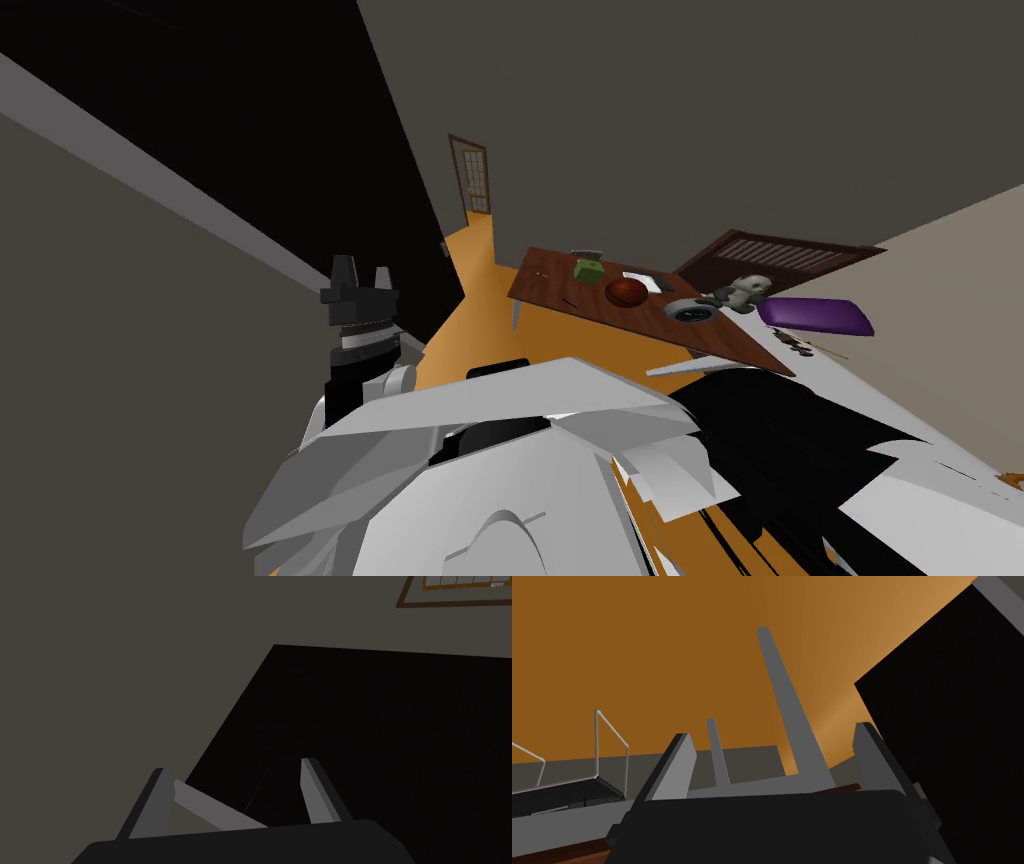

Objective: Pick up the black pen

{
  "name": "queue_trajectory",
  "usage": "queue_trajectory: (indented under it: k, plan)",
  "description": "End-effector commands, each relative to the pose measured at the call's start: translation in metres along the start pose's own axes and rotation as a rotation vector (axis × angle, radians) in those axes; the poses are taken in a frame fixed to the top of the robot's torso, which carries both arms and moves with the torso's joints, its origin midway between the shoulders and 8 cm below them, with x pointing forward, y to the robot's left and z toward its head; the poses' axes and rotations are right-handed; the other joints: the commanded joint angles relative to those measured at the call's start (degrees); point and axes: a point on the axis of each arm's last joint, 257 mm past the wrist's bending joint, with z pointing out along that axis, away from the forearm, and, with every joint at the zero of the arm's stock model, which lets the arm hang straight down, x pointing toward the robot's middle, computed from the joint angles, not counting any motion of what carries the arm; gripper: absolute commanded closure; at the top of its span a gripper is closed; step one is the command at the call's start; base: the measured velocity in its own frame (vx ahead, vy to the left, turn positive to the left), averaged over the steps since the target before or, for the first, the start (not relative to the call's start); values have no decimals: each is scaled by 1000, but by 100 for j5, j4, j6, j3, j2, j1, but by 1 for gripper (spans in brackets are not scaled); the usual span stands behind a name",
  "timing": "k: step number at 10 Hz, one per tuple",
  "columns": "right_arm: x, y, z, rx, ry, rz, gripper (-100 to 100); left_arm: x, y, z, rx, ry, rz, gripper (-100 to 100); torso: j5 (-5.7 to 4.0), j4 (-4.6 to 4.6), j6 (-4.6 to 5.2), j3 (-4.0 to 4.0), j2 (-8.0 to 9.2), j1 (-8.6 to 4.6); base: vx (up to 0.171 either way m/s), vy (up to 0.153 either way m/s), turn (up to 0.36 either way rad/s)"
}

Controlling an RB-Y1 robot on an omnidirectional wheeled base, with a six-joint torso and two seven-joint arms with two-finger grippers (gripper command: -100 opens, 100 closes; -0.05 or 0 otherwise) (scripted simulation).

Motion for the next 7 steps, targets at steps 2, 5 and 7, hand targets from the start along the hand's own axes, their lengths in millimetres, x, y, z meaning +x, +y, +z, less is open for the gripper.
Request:
queue_trajectory:
  k: [2,5,7]
  plan:
    - [19,-23,-14,33,60,-24,-100,0,0,0,0,0,0,0,2,0,-9,-3,-6,2,57,9,243]
    - [40,-49,-31,76,123,-40,-100,0,0,0,0,0,0,0,1,-2,-9,-9,-18,7,68,12,160]
    - [66,-85,-60,132,219,-73,-100,0,0,0,0,0,0,0,1,-4,-9,-14,-26,-2,126,-12,384]
